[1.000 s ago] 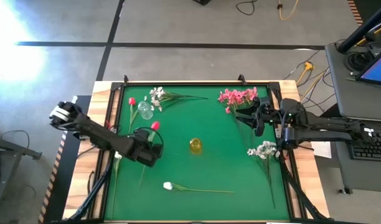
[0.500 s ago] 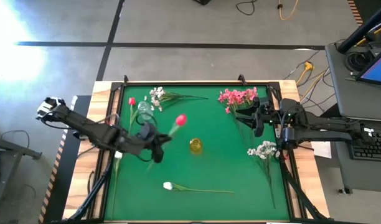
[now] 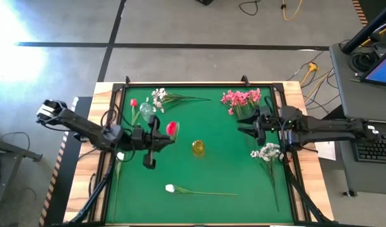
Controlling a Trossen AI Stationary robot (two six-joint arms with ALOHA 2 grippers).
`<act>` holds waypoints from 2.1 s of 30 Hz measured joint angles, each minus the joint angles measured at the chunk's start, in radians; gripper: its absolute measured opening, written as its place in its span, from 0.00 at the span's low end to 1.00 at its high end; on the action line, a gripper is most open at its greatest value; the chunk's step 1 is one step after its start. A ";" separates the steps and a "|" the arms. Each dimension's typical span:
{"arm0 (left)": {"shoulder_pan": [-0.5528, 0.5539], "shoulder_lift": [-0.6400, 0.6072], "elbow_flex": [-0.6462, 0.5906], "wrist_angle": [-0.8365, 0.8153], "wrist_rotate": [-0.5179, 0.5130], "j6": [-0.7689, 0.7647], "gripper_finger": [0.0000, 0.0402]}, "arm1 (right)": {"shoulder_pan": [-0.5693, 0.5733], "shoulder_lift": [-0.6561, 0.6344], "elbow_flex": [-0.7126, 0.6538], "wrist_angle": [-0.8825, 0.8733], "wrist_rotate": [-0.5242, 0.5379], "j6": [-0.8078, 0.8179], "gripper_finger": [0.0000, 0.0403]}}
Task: Sort flowers into vase by color
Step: Put the bottom red tulip into the yellow vase
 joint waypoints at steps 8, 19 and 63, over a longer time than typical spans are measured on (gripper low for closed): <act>0.067 0.109 0.002 0.152 0.000 -0.003 0.00 | 0.097 0.000 -0.054 0.151 0.002 0.020 0.50; 0.099 0.355 0.018 0.584 0.037 0.063 0.00 | 0.128 0.026 -0.057 0.152 0.115 -0.052 0.50; 0.197 0.503 0.111 0.495 -0.026 -0.003 0.01 | 0.128 0.026 -0.057 0.152 0.117 -0.051 0.50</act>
